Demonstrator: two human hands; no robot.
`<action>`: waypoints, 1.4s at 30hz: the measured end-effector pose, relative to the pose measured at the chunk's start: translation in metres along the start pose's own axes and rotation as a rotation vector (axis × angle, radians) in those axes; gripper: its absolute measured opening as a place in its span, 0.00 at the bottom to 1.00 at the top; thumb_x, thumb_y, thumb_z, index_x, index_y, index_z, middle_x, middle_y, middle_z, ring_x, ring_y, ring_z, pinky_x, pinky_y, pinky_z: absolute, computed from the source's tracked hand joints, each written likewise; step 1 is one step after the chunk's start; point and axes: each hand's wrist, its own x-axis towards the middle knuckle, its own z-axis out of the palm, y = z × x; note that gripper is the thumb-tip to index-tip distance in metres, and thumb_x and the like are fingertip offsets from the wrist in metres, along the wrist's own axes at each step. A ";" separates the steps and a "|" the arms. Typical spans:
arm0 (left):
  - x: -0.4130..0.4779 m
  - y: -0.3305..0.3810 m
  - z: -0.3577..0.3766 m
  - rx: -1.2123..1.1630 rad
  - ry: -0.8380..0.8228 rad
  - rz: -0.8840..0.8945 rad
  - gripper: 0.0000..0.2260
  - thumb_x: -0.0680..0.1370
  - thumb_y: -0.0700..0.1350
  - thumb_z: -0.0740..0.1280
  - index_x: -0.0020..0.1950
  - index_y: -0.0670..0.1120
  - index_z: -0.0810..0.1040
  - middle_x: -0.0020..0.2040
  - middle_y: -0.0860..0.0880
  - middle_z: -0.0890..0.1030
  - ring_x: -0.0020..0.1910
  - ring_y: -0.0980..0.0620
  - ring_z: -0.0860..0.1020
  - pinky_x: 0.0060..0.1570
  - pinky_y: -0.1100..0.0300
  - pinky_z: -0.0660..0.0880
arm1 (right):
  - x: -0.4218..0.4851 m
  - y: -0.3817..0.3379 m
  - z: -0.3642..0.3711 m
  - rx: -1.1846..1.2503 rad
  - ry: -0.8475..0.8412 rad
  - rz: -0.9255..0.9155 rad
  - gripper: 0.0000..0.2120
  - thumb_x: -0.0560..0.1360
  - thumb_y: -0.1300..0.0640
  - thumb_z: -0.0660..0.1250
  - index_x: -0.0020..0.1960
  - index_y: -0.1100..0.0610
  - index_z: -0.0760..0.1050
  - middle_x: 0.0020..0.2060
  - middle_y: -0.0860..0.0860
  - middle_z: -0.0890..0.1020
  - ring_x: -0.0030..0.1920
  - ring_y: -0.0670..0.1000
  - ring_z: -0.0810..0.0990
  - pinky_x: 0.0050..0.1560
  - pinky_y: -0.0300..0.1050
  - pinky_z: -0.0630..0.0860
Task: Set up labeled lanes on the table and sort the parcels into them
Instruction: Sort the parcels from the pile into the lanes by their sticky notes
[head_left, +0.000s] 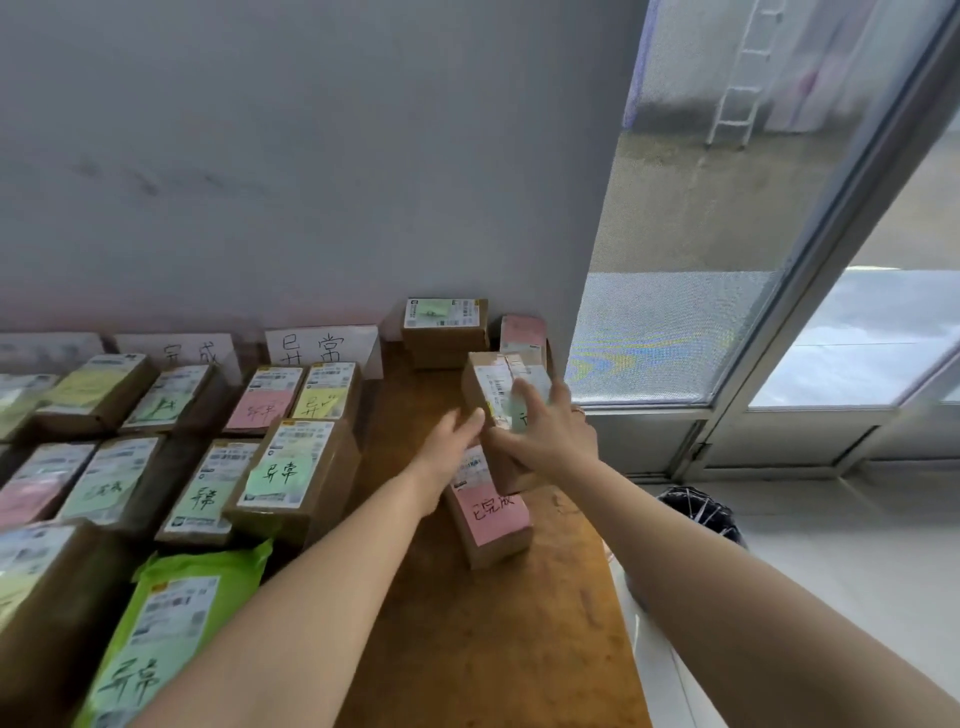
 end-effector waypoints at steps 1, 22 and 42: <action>-0.003 0.001 -0.003 -0.079 -0.041 -0.049 0.29 0.77 0.63 0.61 0.75 0.55 0.60 0.70 0.49 0.70 0.67 0.44 0.70 0.61 0.46 0.71 | -0.001 -0.007 0.000 0.008 -0.009 -0.028 0.34 0.72 0.31 0.59 0.74 0.42 0.56 0.75 0.57 0.56 0.68 0.64 0.68 0.63 0.57 0.69; -0.037 -0.030 -0.088 -0.160 0.320 0.061 0.27 0.77 0.43 0.68 0.72 0.56 0.62 0.66 0.50 0.75 0.58 0.50 0.77 0.58 0.53 0.75 | -0.013 -0.029 0.102 -0.038 -0.334 0.069 0.40 0.70 0.44 0.73 0.73 0.38 0.53 0.76 0.56 0.47 0.71 0.65 0.60 0.61 0.65 0.68; -0.166 0.006 -0.299 -0.257 0.561 0.391 0.27 0.76 0.38 0.69 0.72 0.48 0.63 0.58 0.49 0.79 0.52 0.49 0.81 0.51 0.53 0.79 | -0.065 -0.290 0.035 0.240 0.114 -0.309 0.36 0.73 0.42 0.67 0.75 0.42 0.55 0.77 0.54 0.53 0.70 0.63 0.64 0.63 0.57 0.72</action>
